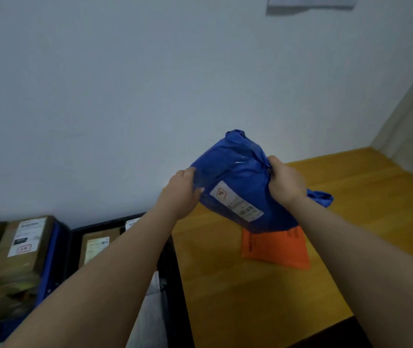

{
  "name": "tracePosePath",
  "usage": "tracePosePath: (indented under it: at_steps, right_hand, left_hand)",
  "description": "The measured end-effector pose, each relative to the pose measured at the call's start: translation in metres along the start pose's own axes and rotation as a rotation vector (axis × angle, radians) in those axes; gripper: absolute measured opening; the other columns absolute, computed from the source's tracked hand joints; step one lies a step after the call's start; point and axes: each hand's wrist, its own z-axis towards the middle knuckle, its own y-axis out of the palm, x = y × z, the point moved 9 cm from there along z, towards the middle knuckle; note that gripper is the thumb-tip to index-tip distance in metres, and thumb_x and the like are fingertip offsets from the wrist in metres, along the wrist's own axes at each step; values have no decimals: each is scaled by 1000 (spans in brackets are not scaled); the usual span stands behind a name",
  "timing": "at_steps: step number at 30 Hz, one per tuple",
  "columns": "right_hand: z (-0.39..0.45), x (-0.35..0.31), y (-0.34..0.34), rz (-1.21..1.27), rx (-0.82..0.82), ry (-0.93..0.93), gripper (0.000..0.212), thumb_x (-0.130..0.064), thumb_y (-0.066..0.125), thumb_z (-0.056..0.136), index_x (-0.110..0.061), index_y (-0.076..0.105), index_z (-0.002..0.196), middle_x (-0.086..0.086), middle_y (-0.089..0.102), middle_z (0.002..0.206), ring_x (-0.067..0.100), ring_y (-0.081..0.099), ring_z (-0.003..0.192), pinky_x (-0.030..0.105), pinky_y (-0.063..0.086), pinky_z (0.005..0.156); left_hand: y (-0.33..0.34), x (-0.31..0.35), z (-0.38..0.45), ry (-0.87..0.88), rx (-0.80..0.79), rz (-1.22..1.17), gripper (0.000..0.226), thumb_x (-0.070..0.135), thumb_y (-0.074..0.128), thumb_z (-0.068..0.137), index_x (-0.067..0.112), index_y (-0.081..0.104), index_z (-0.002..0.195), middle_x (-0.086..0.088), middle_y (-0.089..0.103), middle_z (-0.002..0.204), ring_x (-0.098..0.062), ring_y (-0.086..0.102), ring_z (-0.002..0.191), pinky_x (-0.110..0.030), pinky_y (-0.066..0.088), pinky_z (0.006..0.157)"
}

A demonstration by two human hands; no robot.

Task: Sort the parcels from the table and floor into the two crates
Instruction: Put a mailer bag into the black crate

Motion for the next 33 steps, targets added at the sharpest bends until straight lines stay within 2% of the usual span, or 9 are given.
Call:
tracePosePath:
  at_steps: [3, 7, 12, 16, 19, 23, 29, 31, 33]
  right_hand:
    - [-2, -23, 1, 219, -19, 18, 14, -9, 38, 98, -15, 51, 99, 8, 61, 92, 31, 54, 81, 37, 41, 65]
    - [-11, -44, 7, 581, -40, 97, 22, -7, 38, 98, -18, 57, 103, -1, 62, 100, 21, 57, 96, 33, 44, 80]
    - [-27, -59, 19, 903, 10, 248, 27, -6, 41, 96, -24, 61, 94, 4, 68, 101, 20, 65, 92, 35, 55, 78]
    - [-36, -69, 30, 1078, 34, 326, 30, -2, 42, 93, -23, 63, 97, 7, 69, 103, 29, 66, 99, 45, 56, 87]
    - [-41, -73, 35, 1135, 55, 366, 34, 2, 41, 91, -25, 62, 96, 6, 69, 102, 27, 66, 97, 42, 57, 85]
    - [-47, -68, 40, 1139, 78, 402, 35, 1, 40, 91, -18, 61, 112, 1, 68, 103, 21, 66, 94, 31, 57, 72]
    - [-52, -57, 50, 1132, 75, 432, 35, -2, 39, 92, -19, 60, 114, 0, 67, 103, 21, 64, 96, 31, 55, 74]
    - [-50, -57, 50, 1081, 57, 401, 34, -2, 39, 92, -24, 60, 106, -3, 67, 98, 21, 64, 94, 30, 54, 72]
    - [-41, -61, 47, 931, 13, 304, 30, -3, 39, 92, -23, 59, 103, -2, 67, 98, 24, 63, 95, 36, 54, 78]
  left_hand:
    - [-29, -11, -10, -7, 101, -49, 64, 40, 54, 96, 12, 28, 148, -10, 41, 144, -25, 42, 130, -40, 39, 107]
    - [-66, -31, -30, -16, 268, -132, 70, 44, 56, 93, 10, 27, 147, -11, 36, 146, -25, 37, 133, -38, 35, 107]
    - [-88, -63, -50, -107, 400, -310, 85, 52, 58, 89, 11, 17, 151, -10, 24, 153, -23, 26, 142, -41, 29, 115]
    - [-86, -83, -58, -216, 400, -638, 77, 54, 59, 87, 13, 26, 144, -7, 42, 144, -23, 49, 128, -47, 45, 104]
    - [-93, -83, -63, -172, 460, -736, 52, 48, 64, 87, 29, 36, 126, 10, 58, 120, -1, 60, 104, -25, 53, 86]
    - [-102, -77, -64, -112, 489, -748, 68, 43, 72, 83, 26, 34, 136, 29, 52, 103, 25, 54, 85, 2, 43, 63]
    - [-95, -78, -62, -142, 494, -648, 76, 40, 73, 83, 21, 29, 142, 30, 49, 100, 12, 57, 87, 1, 40, 61]
    - [-93, -78, -63, -174, 474, -565, 81, 45, 72, 82, 19, 27, 144, 14, 53, 119, -9, 60, 106, -7, 44, 76]
    - [-88, -79, -64, -229, 422, -313, 102, 57, 70, 78, 14, 13, 152, -8, 28, 152, -28, 43, 131, -32, 44, 99]
